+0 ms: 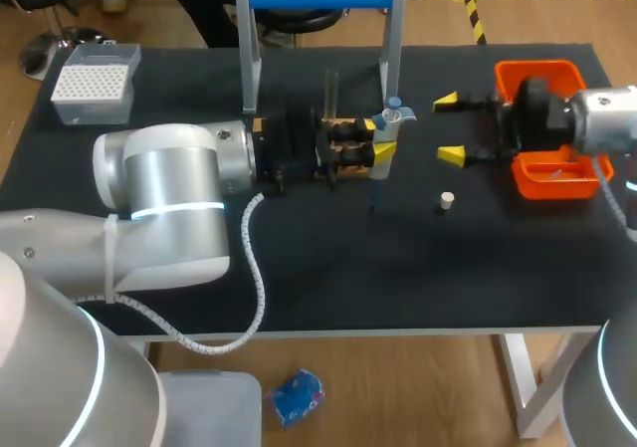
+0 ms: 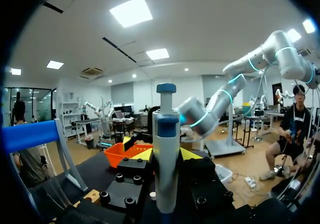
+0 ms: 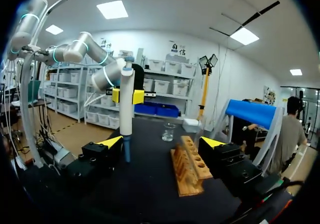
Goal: Invert the test tube, pick up the pipette, mount the tip to pipette, aspirate from beaker and dispense into the tube, eject the tip, return the pipette, and cap with the stopper.
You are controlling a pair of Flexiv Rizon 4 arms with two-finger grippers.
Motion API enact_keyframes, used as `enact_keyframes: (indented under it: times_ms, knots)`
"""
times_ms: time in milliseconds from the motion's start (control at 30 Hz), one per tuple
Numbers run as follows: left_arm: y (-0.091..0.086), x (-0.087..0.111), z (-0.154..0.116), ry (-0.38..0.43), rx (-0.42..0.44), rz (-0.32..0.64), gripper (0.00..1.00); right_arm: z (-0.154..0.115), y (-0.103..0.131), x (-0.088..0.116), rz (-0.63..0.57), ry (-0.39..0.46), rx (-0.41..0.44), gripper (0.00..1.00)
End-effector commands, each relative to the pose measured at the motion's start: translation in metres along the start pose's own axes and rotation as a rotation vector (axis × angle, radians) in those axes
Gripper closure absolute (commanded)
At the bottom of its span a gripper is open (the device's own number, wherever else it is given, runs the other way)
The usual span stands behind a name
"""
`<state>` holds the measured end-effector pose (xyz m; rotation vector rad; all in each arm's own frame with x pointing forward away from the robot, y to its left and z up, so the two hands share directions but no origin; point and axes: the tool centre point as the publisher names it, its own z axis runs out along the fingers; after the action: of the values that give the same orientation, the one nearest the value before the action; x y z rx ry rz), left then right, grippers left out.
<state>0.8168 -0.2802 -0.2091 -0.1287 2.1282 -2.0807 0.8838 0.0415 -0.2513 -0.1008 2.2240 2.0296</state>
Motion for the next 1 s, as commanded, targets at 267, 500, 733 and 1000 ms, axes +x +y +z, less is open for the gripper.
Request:
enact_keyframes:
  times_ms: [267, 500, 733, 1000]
  knots:
    - [-0.037, -0.008, -0.027, -0.118, -0.057, 0.028, 1.00, -0.005, 0.013, -0.006, -0.010, -0.003, 0.026, 0.00]
    - [-0.040, -0.013, -0.050, -0.211, -0.080, 0.015, 1.00, -0.005, 0.013, -0.006, -0.010, -0.003, 0.026, 0.00]
    - [-0.040, -0.013, -0.050, -0.211, -0.080, 0.015, 1.00, -0.005, 0.013, -0.006, -0.010, -0.003, 0.026, 0.00]
    - [-0.036, -0.027, -0.065, -0.247, -0.051, 0.012, 1.00, -0.005, 0.013, -0.006, -0.010, -0.003, 0.026, 0.00]
